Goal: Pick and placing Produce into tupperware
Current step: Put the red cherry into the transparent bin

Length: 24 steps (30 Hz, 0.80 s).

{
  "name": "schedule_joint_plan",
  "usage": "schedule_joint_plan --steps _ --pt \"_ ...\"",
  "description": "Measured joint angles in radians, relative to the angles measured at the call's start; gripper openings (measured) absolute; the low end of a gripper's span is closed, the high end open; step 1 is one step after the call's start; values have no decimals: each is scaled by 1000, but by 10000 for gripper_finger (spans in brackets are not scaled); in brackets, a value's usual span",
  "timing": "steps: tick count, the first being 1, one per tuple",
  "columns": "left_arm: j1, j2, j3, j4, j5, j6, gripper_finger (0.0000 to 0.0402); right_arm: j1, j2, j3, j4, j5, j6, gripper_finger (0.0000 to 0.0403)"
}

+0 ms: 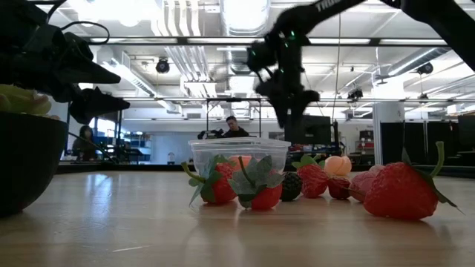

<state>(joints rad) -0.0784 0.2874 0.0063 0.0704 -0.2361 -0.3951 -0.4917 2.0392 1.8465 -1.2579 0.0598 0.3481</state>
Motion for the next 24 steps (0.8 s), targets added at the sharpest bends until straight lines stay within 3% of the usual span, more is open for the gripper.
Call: schedule_joint_plan --steps 7,24 --pt "0 0 0 0 0 0 338 -129 6 -105 51 21 -42 176" --pt "0 0 0 0 0 0 338 -135 87 -176 142 12 -139 212"
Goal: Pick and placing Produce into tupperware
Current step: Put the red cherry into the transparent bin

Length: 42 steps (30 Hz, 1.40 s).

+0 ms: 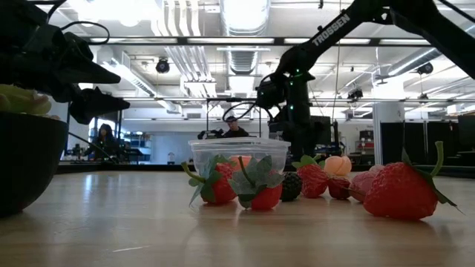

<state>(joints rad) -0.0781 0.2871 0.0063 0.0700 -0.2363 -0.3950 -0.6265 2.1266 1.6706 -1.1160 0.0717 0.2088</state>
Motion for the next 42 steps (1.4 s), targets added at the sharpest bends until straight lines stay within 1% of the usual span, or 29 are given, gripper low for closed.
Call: schedule_joint_plan --steps 4,20,26,33,37,42 --pt "0 -1 0 0 0 0 338 -5 19 3 -4 -27 -8 206" --pt "0 0 0 0 0 0 338 -24 37 -3 -1 -18 -35 150" --pt "0 0 0 0 0 0 338 -29 37 -4 0 -58 -34 153" --pt "0 0 0 0 0 0 338 -31 36 -43 3 -69 -35 166" --pt "0 0 0 0 0 0 338 -33 36 -70 19 -70 -35 163" --pt "0 0 0 0 0 0 338 -33 36 -57 39 -70 -34 152"
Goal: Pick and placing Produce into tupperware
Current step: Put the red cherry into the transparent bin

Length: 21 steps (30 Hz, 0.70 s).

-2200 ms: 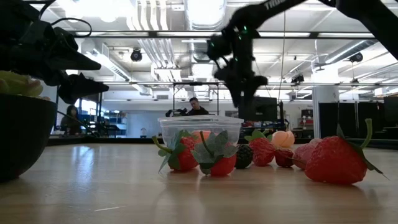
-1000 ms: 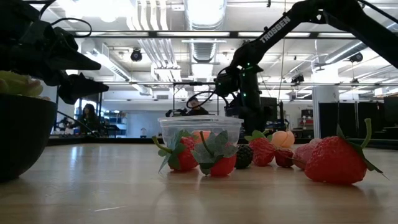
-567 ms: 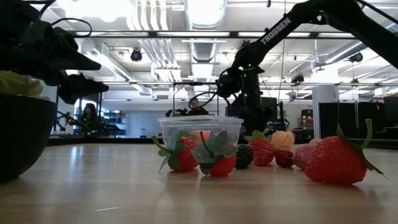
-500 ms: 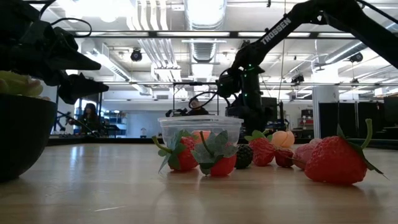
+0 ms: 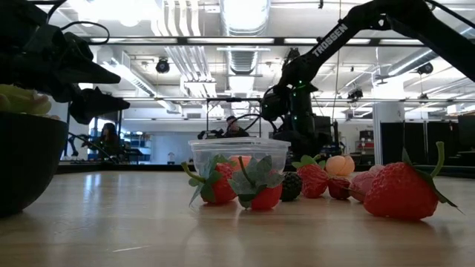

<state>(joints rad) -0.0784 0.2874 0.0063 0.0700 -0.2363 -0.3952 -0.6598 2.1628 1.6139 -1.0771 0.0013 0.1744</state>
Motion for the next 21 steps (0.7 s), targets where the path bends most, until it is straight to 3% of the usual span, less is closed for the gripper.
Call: schedule_joint_plan --steps 10,21 --pt "0 0 0 0 0 0 338 0 -1 8 10 0 0 134" --pt "0 0 0 0 0 0 338 0 -1 8 8 -2 7 84"
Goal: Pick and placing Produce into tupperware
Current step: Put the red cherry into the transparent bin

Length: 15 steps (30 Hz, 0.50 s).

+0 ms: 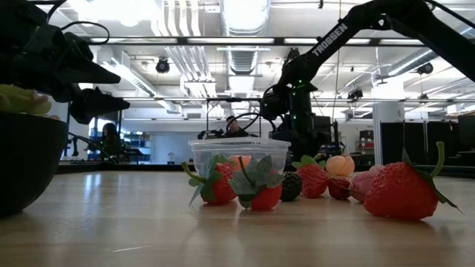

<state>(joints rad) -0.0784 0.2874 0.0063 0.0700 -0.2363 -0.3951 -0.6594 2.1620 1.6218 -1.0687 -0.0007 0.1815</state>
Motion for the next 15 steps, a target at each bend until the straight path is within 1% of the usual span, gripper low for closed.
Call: schedule_joint_plan --steps 2,5,8,13,15 --pt "0 0 0 0 0 0 338 0 0 0 -1 -29 1 78" --pt "0 0 0 0 0 0 338 2 -2 10 3 -111 8 75" --pt "0 0 0 0 0 0 338 10 -21 35 4 -123 25 74" --pt "0 0 0 0 0 0 338 14 -80 97 -3 -111 28 76" --pt "0 0 0 0 0 0 338 16 -104 133 -6 -154 27 77"
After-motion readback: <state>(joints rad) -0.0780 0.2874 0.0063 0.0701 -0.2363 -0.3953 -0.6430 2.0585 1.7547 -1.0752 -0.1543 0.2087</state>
